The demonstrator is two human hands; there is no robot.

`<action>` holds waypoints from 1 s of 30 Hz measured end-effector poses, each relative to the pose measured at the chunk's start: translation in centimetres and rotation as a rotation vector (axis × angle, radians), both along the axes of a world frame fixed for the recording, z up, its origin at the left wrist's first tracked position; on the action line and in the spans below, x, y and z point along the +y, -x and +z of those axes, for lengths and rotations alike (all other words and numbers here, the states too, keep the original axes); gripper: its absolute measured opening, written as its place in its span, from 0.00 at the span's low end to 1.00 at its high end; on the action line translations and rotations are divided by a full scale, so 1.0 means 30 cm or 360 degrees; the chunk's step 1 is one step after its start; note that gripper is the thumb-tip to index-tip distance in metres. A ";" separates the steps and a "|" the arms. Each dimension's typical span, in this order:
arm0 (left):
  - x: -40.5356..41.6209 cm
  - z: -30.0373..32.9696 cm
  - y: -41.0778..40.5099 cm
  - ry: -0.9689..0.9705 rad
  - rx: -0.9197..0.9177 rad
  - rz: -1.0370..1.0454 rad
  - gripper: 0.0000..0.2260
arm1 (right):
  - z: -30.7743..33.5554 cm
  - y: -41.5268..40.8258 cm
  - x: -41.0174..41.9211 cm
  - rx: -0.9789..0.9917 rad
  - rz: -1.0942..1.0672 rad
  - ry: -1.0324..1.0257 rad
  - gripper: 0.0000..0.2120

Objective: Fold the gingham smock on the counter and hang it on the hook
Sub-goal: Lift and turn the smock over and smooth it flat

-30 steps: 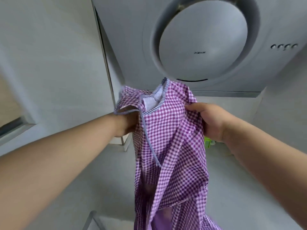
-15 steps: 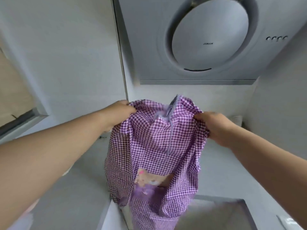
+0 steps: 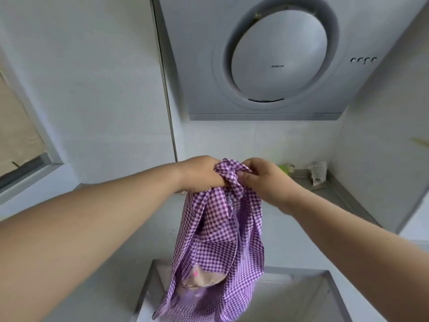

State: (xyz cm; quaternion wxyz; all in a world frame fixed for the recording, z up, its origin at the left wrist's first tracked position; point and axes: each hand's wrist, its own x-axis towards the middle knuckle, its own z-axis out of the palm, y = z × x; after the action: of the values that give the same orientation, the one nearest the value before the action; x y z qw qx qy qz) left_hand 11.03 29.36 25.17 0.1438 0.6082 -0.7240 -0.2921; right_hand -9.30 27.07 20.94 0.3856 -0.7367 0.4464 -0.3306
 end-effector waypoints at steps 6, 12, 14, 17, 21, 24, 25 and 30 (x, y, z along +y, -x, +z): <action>-0.006 -0.001 -0.010 0.0032 0.0280 0.0234 0.06 | -0.168 -0.022 0.033 0.0257 -0.0062 -0.0123 0.24; -0.033 -0.020 -0.032 0.0017 0.0322 0.0281 0.08 | -0.333 -0.040 -0.022 0.0588 -0.0251 -0.0196 0.14; -0.039 -0.028 -0.047 0.0024 0.0323 0.0301 0.08 | -0.382 0.012 -0.057 0.0720 -0.0320 -0.0257 0.11; -0.041 -0.048 -0.078 0.0002 0.0296 0.0329 0.08 | -0.453 0.108 -0.111 0.1035 -0.0378 -0.0320 0.10; -0.053 -0.082 -0.110 -0.0022 0.0145 0.0346 0.08 | -0.467 0.202 -0.149 0.1031 -0.0379 -0.0363 0.12; -0.076 -0.103 -0.138 -0.0052 0.0108 0.0365 0.10 | -0.437 0.235 -0.133 0.0894 0.0041 -0.0530 0.13; -0.083 -0.108 -0.148 -0.0061 0.0095 0.0369 0.10 | -0.427 0.236 -0.119 0.0855 0.0230 -0.0702 0.14; -0.117 -0.136 -0.182 -0.0098 -0.0016 0.0332 0.13 | -0.447 0.236 -0.119 0.0691 0.0538 -0.1236 0.23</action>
State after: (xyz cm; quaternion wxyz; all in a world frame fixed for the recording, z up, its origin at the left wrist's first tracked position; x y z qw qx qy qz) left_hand 16.49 25.84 21.09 0.1509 0.6859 -0.6480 -0.2946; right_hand -16.39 23.50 7.53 0.5786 -0.6525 0.4811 0.0896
